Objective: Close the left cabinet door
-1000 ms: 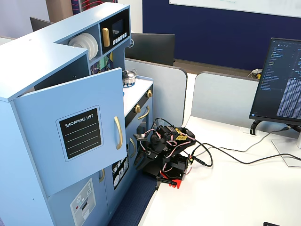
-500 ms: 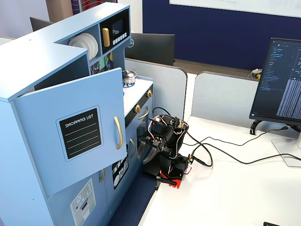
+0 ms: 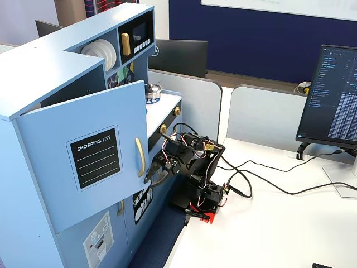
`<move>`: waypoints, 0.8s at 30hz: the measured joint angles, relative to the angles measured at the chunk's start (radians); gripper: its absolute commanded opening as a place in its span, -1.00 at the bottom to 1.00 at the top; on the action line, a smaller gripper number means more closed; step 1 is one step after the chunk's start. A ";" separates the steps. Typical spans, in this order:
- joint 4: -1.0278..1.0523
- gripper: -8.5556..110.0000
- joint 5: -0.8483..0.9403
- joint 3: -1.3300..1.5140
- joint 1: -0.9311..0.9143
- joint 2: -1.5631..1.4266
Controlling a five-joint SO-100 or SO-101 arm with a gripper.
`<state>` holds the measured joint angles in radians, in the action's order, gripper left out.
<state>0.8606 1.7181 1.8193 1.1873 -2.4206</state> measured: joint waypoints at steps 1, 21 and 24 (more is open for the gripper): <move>0.000 -0.86 0.000 0.000 -0.015 0.003; -0.288 -0.86 0.124 0.000 -0.529 0.187; -0.299 -0.86 0.123 0.000 -0.557 0.189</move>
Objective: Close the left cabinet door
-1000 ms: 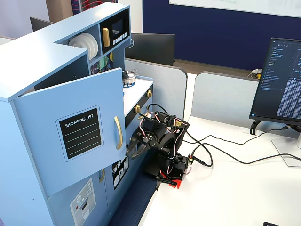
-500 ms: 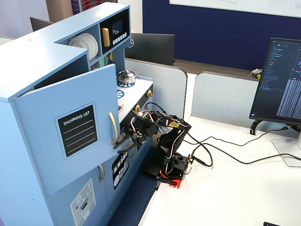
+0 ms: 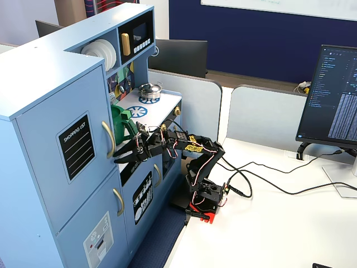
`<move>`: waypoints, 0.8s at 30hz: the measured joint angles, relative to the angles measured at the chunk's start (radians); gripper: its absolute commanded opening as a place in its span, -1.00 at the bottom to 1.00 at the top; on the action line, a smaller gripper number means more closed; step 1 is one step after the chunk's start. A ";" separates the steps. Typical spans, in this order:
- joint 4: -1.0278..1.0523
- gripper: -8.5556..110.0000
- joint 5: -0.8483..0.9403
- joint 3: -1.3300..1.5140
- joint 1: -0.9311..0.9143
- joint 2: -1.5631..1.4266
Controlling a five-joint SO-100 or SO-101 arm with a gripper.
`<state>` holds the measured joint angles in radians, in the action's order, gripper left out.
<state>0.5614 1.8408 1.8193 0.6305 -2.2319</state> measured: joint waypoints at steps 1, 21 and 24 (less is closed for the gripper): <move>-0.002 -0.86 0.002 0.000 -0.005 0.000; 0.327 -0.86 -0.193 0.370 -0.058 -0.373; 0.377 -0.86 -0.212 0.515 -0.156 -0.482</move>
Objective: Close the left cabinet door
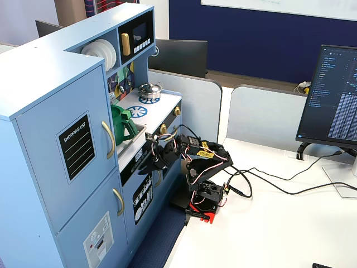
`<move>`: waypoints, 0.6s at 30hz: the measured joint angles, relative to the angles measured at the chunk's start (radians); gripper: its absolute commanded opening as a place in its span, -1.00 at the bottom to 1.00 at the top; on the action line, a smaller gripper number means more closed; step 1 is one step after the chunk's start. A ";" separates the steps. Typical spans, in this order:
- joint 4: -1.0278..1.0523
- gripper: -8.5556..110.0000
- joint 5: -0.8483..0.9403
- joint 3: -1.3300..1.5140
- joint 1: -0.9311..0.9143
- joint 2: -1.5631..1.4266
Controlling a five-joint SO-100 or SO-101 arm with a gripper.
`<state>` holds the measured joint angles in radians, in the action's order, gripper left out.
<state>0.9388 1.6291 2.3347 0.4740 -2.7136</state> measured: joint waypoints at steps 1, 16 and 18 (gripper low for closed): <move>0.018 -0.86 0.000 0.052 -0.037 -0.040; 0.356 -0.86 -0.054 0.557 -0.425 -0.371; 0.411 -0.86 -0.066 0.588 -0.425 -0.410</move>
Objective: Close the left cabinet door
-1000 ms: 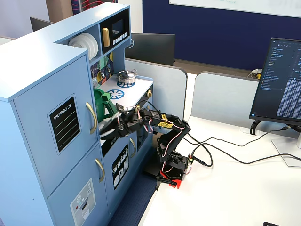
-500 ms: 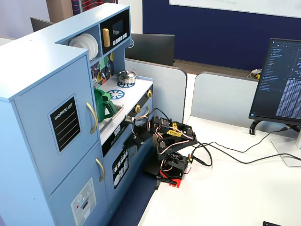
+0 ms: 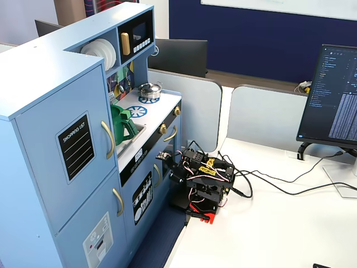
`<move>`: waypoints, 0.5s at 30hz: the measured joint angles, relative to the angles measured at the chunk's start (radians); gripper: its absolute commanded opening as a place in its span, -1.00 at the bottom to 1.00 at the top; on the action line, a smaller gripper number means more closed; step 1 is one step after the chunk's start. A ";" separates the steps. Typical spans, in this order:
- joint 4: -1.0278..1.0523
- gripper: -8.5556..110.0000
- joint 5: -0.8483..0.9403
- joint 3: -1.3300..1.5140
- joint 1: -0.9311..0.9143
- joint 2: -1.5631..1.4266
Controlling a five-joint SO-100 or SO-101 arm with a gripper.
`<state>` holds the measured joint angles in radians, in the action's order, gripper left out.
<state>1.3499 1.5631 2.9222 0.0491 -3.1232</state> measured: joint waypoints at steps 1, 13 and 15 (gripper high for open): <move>0.026 -0.86 -0.003 0.002 0.000 -0.018; 0.063 -0.84 -0.051 0.003 -0.025 -0.055; 0.063 -0.83 -0.049 0.003 -0.025 -0.055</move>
<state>1.4128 1.5140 2.9253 0.0245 -3.1784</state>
